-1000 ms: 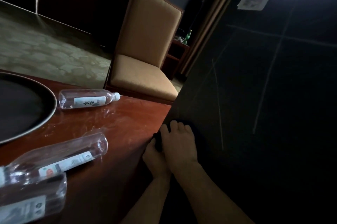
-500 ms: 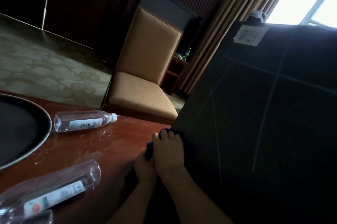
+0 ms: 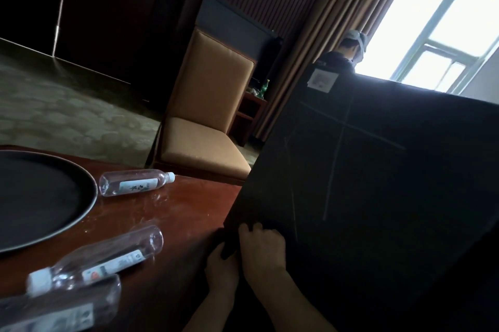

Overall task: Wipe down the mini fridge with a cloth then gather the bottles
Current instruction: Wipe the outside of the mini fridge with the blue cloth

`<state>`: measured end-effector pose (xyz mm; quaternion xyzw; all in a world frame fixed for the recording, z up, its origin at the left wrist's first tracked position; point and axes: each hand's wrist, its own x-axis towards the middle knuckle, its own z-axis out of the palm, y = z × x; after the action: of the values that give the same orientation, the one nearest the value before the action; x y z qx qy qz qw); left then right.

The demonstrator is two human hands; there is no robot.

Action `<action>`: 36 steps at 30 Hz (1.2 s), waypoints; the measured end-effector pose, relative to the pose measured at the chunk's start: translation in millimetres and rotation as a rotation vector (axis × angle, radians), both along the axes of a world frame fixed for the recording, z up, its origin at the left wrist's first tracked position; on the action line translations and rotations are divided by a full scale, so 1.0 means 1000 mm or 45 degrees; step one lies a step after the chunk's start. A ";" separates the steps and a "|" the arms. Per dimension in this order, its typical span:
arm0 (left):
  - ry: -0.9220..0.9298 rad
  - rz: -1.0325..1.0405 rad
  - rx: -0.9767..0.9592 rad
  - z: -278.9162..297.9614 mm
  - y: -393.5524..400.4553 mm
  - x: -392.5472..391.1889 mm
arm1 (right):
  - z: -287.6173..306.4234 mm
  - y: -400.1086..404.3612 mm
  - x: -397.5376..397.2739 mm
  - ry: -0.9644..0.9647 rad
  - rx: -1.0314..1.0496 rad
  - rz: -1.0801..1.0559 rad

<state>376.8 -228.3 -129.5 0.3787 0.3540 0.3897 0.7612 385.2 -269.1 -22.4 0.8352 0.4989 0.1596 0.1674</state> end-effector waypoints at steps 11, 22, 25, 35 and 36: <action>-0.251 -0.150 -0.141 0.065 -0.074 -0.040 | 0.035 -0.094 -0.049 -0.145 0.237 -0.094; -0.534 -0.252 -0.012 0.144 -0.087 -0.036 | 0.095 -0.128 -0.045 -0.403 0.632 -0.006; -0.523 -0.267 0.016 0.168 -0.082 -0.037 | 0.116 -0.128 -0.042 -0.489 0.674 0.043; -0.867 -0.416 -0.061 0.239 -0.102 -0.044 | 0.197 -0.153 -0.038 -0.692 0.843 0.014; -0.878 -0.440 -0.063 0.244 -0.104 -0.046 | 0.201 -0.156 -0.040 -0.707 0.854 0.012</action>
<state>330.7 -332.7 114.6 0.2610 0.0175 0.3513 0.8990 345.4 -425.5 179.0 0.7665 0.3592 0.5323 0.0138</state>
